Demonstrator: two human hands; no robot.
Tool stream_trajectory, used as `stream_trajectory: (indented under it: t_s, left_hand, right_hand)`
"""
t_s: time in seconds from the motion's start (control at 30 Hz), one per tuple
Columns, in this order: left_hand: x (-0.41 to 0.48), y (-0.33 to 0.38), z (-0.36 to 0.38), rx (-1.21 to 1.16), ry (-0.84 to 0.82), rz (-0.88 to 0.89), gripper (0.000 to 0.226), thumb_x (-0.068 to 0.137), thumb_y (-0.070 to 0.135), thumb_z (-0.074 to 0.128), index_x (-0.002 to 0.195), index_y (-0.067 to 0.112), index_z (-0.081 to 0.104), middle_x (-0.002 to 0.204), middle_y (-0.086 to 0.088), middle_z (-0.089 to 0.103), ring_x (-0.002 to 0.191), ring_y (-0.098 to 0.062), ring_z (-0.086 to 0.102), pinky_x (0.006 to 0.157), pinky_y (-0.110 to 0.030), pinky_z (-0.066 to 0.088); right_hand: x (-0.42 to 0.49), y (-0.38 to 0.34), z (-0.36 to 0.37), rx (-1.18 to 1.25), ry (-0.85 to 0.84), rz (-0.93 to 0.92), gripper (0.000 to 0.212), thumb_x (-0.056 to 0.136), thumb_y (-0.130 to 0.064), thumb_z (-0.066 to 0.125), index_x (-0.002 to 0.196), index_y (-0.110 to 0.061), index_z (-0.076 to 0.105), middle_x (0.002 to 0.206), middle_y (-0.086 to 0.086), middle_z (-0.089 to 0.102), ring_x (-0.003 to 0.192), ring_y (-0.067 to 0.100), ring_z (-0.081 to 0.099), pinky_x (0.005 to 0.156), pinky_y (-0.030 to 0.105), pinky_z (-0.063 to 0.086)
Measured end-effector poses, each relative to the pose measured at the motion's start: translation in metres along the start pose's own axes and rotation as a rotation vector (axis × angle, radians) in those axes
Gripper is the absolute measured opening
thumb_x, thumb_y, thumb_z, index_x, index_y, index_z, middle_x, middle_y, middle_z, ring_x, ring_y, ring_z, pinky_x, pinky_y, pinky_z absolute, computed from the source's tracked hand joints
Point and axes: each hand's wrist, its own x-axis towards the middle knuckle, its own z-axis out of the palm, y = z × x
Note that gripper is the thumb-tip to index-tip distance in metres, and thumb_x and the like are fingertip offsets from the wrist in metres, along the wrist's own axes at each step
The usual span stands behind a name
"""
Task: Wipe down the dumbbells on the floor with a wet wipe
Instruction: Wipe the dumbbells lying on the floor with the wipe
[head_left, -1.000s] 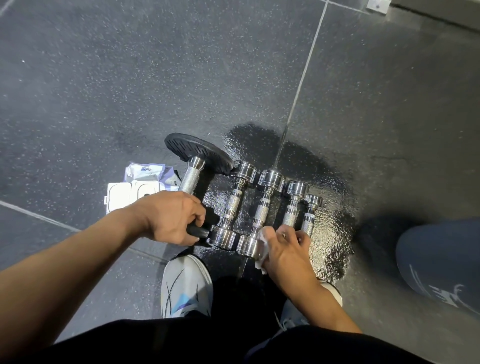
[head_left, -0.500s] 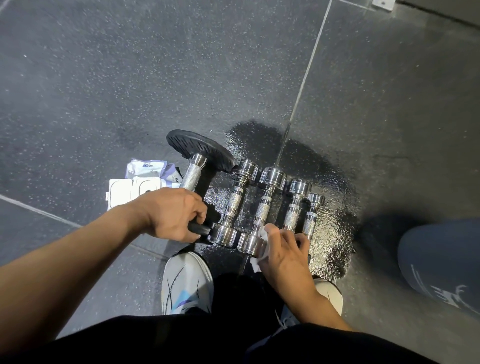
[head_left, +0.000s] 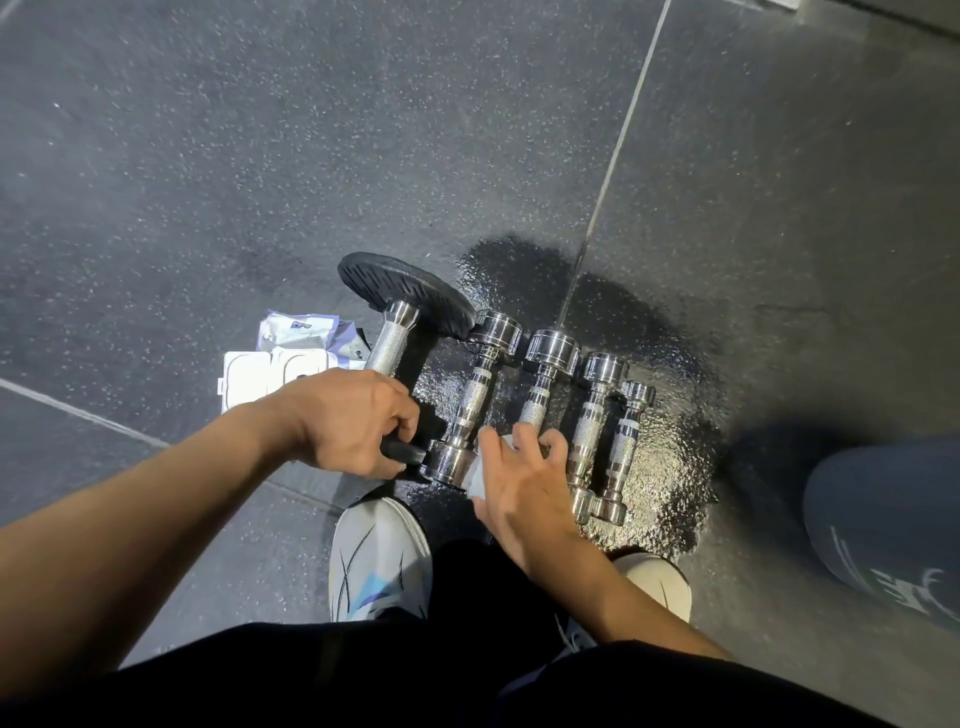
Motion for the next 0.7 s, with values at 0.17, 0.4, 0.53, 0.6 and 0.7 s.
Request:
stream_trajectory:
  t_s: [0.17,0.4,0.53,0.6,0.7]
  left_hand:
    - [0.0,0.0,-0.001,-0.003,0.013,0.011,0.023,0.076,0.053,0.071,0.078,0.038,0.054,0.073,0.011,0.053,0.073,0.007,0.05,0.072,-0.027,0.049]
    - [0.002,-0.001,0.001,-0.005,0.012,0.016,0.023,0.076,0.052,0.072,0.079,0.039,0.054,0.075,0.01,0.056,0.073,0.008,0.049,0.071,-0.025,0.047]
    - [0.002,-0.003,0.002,0.017,0.021,0.027,0.023,0.077,0.053,0.071,0.08,0.037,0.054,0.076,0.009,0.058,0.077,0.013,0.048,0.064,-0.016,0.039]
    - [0.003,-0.003,0.004,0.035,0.033,0.031,0.023,0.078,0.053,0.071,0.082,0.036,0.056,0.076,0.008,0.06,0.084,0.021,0.045,0.062,-0.013,0.035]
    - [0.005,-0.004,0.006,0.051,0.047,0.029,0.023,0.078,0.053,0.07,0.082,0.035,0.057,0.075,0.006,0.063,0.086,0.025,0.041,0.062,-0.015,0.036]
  right_hand:
    - [0.011,-0.009,0.006,-0.064,-0.02,0.011,0.058,0.084,-0.021,0.066,0.132,-0.013,0.035,0.08,-0.001,0.061,0.107,0.026,0.04,0.103,0.052,0.024]
    - [-0.008,0.005,-0.007,0.012,0.092,0.067,0.072,0.073,-0.048,0.078,0.132,-0.019,0.047,0.093,-0.001,0.068,0.106,0.024,0.045,0.086,0.045,0.026]
    - [-0.032,0.018,0.0,0.045,0.14,0.122,0.079,0.066,-0.048,0.084,0.13,-0.019,0.048,0.094,-0.002,0.071,0.106,0.025,0.049,0.087,0.047,0.026]
    - [-0.041,0.027,0.004,0.053,0.13,0.156,0.081,0.066,-0.044,0.084,0.132,-0.018,0.046,0.099,0.0,0.073,0.112,0.027,0.05,0.091,0.049,0.03]
    - [-0.046,0.032,-0.004,0.073,0.032,0.227,0.079,0.074,-0.041,0.078,0.136,-0.019,0.034,0.105,0.001,0.073,0.123,0.03,0.048,0.101,0.053,0.031]
